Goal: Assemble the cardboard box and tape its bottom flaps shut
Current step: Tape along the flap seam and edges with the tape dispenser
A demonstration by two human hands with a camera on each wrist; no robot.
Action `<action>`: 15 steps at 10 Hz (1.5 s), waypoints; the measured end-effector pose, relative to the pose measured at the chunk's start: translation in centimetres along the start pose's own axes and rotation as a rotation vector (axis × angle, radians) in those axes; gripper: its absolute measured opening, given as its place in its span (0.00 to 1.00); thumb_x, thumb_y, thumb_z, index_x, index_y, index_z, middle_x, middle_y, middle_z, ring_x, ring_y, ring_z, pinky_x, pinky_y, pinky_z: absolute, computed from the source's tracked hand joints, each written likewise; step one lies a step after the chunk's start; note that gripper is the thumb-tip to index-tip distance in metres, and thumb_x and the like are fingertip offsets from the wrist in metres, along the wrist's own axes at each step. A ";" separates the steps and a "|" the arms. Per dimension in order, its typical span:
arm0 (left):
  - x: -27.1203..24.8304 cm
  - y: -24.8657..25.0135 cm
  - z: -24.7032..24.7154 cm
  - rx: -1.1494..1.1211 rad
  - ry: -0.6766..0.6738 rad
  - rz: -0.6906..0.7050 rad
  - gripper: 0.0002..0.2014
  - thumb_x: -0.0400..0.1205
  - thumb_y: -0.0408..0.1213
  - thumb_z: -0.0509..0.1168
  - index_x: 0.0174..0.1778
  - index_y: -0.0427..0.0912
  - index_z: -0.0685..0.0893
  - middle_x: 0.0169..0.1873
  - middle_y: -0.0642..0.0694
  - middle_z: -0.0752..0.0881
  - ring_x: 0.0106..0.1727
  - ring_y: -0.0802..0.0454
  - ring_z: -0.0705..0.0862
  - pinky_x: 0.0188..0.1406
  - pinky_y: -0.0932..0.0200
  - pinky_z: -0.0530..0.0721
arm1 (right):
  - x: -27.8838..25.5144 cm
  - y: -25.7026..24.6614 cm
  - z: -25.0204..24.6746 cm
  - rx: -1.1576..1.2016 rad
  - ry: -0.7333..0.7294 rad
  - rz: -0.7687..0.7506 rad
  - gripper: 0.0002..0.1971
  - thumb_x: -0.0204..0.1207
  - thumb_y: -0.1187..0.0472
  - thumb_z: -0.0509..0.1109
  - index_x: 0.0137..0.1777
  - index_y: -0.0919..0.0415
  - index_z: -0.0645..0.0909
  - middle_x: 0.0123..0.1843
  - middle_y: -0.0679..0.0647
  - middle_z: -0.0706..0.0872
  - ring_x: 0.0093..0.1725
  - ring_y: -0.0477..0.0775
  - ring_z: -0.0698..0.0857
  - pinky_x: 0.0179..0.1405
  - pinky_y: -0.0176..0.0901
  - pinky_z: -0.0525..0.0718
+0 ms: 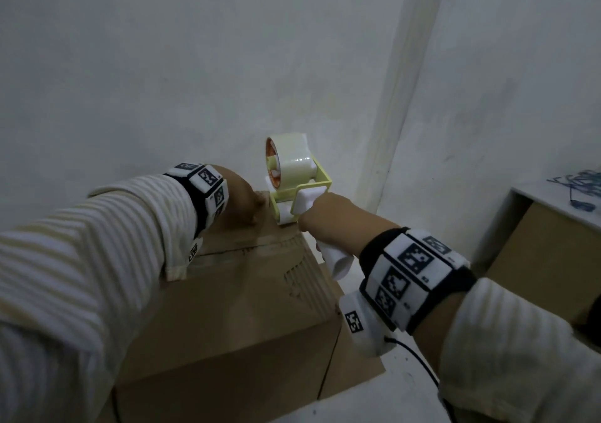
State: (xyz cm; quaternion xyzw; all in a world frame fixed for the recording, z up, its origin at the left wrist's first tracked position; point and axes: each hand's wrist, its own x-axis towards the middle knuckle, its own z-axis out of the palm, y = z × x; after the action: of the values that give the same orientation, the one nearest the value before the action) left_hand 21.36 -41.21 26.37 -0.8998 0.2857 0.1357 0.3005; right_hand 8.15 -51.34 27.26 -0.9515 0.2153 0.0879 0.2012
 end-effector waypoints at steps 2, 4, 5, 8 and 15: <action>-3.6 1.7 0.8 -0.209 -0.077 0.178 0.29 0.83 0.51 0.59 0.79 0.46 0.65 0.77 0.43 0.69 0.76 0.44 0.69 0.74 0.49 0.67 | 2.2 0.6 1.3 0.020 0.005 -0.060 0.18 0.80 0.63 0.57 0.27 0.54 0.61 0.40 0.52 0.75 0.42 0.50 0.72 0.34 0.39 0.70; -9.2 6.0 1.9 -0.245 0.038 0.195 0.32 0.76 0.60 0.64 0.72 0.45 0.74 0.69 0.44 0.78 0.66 0.46 0.77 0.62 0.55 0.71 | 0.8 1.1 2.1 -0.012 0.041 -0.120 0.17 0.75 0.65 0.59 0.27 0.54 0.60 0.34 0.52 0.71 0.33 0.48 0.71 0.27 0.38 0.61; -10.9 7.3 2.0 -0.376 -0.042 0.210 0.35 0.73 0.62 0.68 0.73 0.45 0.74 0.64 0.46 0.82 0.60 0.47 0.80 0.59 0.56 0.75 | 0.6 1.9 2.6 -0.001 0.054 -0.108 0.18 0.77 0.61 0.62 0.28 0.53 0.62 0.39 0.54 0.78 0.36 0.49 0.75 0.27 0.38 0.63; -14.1 11.1 3.8 -0.265 0.077 0.217 0.35 0.83 0.56 0.56 0.82 0.40 0.58 0.79 0.42 0.65 0.75 0.41 0.70 0.69 0.51 0.70 | -2.0 1.5 2.6 0.111 0.089 -0.100 0.16 0.80 0.64 0.59 0.29 0.58 0.63 0.34 0.55 0.71 0.37 0.55 0.73 0.32 0.40 0.70; -13.3 12.2 7.2 -0.570 0.281 0.057 0.34 0.79 0.60 0.59 0.78 0.47 0.62 0.77 0.46 0.65 0.77 0.41 0.66 0.72 0.40 0.68 | -6.4 4.1 3.7 0.228 0.121 -0.127 0.05 0.78 0.63 0.61 0.41 0.62 0.72 0.38 0.56 0.74 0.45 0.58 0.76 0.36 0.41 0.71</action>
State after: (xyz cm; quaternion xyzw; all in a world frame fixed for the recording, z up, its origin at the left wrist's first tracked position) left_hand 2.89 -39.00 20.64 -0.9493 0.3002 0.0928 -0.0100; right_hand 0.34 -50.78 24.08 -0.9378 0.1749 -0.0078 0.2998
